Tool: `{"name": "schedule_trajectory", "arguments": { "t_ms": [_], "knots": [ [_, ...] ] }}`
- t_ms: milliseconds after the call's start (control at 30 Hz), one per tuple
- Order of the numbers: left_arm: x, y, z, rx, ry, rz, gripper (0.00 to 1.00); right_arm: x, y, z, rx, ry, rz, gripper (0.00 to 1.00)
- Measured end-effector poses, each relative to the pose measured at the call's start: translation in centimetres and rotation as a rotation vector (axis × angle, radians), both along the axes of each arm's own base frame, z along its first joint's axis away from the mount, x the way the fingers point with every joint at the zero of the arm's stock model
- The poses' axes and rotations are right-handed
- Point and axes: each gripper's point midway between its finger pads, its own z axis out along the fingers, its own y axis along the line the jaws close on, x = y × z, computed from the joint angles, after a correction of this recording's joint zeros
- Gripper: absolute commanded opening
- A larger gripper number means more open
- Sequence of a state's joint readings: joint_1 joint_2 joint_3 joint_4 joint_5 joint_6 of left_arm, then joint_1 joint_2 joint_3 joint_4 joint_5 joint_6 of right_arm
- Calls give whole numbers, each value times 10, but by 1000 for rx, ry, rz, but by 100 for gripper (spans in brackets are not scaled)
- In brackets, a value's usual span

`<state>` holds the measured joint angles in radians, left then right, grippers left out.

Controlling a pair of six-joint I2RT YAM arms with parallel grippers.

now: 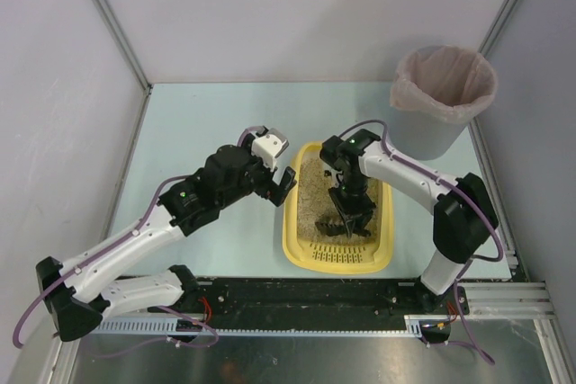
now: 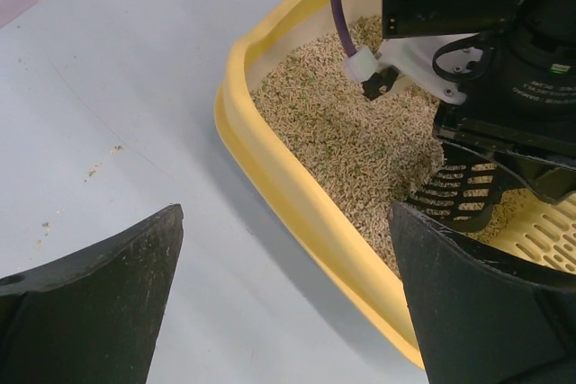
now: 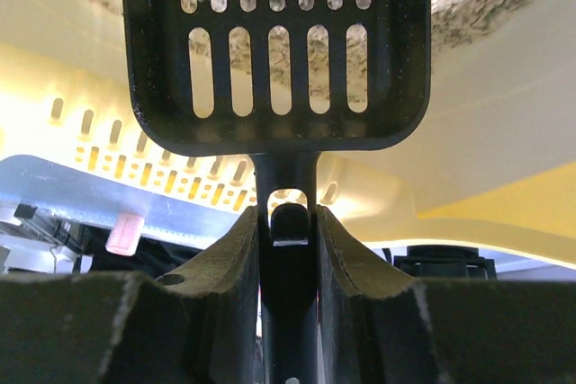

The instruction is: Clean the litter box

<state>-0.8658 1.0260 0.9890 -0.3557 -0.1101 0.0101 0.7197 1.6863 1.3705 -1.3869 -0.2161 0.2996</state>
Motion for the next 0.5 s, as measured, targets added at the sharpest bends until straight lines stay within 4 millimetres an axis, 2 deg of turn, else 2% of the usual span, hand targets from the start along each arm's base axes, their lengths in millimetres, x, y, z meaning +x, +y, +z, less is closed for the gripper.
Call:
{"name": "schedule_trajectory", "arguments": {
  "t_ms": [300, 500],
  "knots": [
    [2, 4, 3, 5, -16, 14, 100, 34, 2, -2, -81, -74, -8, 0],
    [2, 4, 3, 5, -17, 14, 100, 41, 0, -6, -119, -93, -13, 0]
  ]
}}
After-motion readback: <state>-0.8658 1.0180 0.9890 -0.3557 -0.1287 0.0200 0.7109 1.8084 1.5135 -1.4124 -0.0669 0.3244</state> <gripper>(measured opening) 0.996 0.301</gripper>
